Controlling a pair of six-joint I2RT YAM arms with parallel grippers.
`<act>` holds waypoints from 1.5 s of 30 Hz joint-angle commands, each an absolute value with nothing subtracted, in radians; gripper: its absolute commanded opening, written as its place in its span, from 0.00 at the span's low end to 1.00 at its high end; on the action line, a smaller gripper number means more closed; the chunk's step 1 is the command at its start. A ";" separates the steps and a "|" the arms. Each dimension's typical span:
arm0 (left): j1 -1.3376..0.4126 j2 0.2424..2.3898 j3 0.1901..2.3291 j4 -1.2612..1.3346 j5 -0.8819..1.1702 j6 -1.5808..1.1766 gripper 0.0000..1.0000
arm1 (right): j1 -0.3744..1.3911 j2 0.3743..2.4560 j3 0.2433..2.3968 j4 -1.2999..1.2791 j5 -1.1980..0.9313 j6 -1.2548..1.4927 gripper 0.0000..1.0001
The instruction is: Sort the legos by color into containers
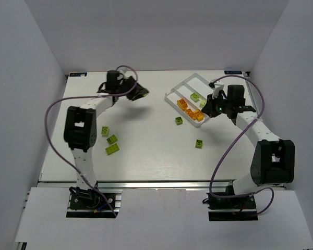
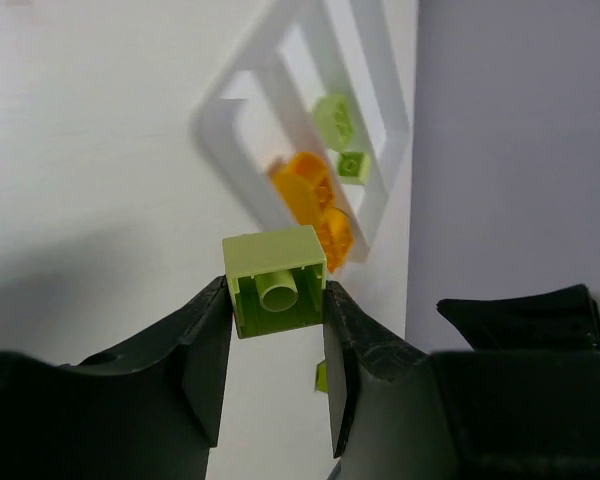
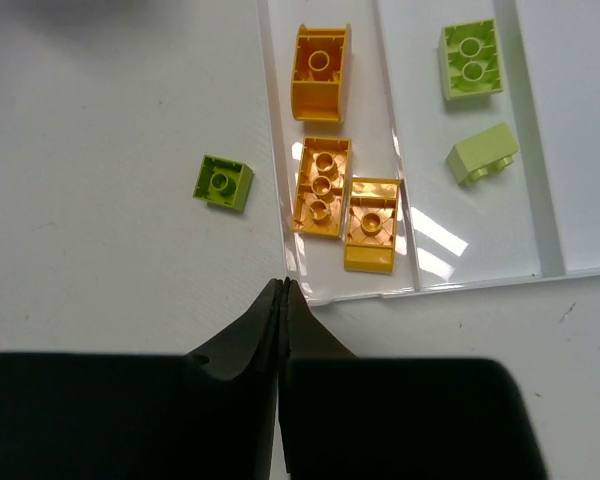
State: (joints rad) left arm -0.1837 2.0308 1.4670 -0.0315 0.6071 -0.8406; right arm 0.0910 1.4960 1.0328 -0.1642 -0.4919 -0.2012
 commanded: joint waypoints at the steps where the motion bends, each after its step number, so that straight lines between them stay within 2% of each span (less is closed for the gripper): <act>1: -0.311 2.179 1.673 0.029 0.698 -0.856 0.01 | 0.087 1.456 1.032 -0.103 -0.465 -0.150 0.00; 6: -0.437 2.431 2.093 0.050 0.631 -0.914 0.02 | 0.084 1.430 1.003 -0.106 -0.469 -0.137 0.00; 9: -0.478 2.543 2.239 0.081 0.543 -0.934 0.02 | 0.080 1.398 0.971 -0.097 -0.469 -0.129 0.00; 12: -0.501 2.580 2.250 0.150 0.445 -0.937 0.04 | 0.080 1.381 0.942 -0.084 -0.471 -0.118 0.00; 18: -0.549 2.606 2.266 0.121 0.226 -0.873 0.14 | 0.078 1.361 0.923 -0.072 -0.486 -0.098 0.00; 22: -0.569 2.646 2.315 0.081 0.134 -0.862 0.31 | 0.077 1.355 0.917 -0.072 -0.499 -0.089 0.00; 23: -0.578 2.651 2.327 0.080 0.121 -0.864 0.38 | 0.075 1.351 0.916 -0.074 -0.499 -0.087 0.00; 27: -0.588 2.668 2.333 0.054 0.091 -0.870 0.49 | 0.078 1.336 0.902 -0.074 -0.503 -0.083 0.00; 31: -0.588 2.680 2.342 0.035 0.086 -0.873 0.55 | 0.075 1.328 0.888 -0.072 -0.506 -0.077 0.00; 33: -0.588 2.683 2.345 0.029 0.086 -0.873 0.63 | 0.077 1.325 0.885 -0.072 -0.508 -0.077 0.00; 35: -0.588 2.683 2.349 0.018 0.081 -0.870 0.66 | 0.077 1.325 0.885 -0.072 -0.511 -0.078 0.00; 36: -0.588 2.681 2.349 0.015 0.078 -0.867 0.72 | 0.075 1.324 0.887 -0.072 -0.511 -0.077 0.00; 38: -0.588 2.675 2.349 0.014 0.078 -0.864 0.75 | 0.077 1.324 0.890 -0.074 -0.517 -0.081 0.00; 42: -0.588 2.648 2.349 0.038 0.081 -0.862 0.71 | 0.075 1.327 0.902 -0.097 -0.589 -0.126 0.09; 43: -0.588 2.636 2.349 0.057 0.084 -0.861 0.69 | 0.078 1.331 0.908 -0.110 -0.700 -0.203 0.19; 45: -0.588 2.579 2.344 0.071 0.084 -0.847 0.61 | 0.078 1.353 0.946 -0.220 -0.843 -0.322 0.31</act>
State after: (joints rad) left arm -0.5865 2.7079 2.3238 0.0486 0.0933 -0.8719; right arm 0.0795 1.3540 0.8886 -0.1310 -0.6151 -0.1570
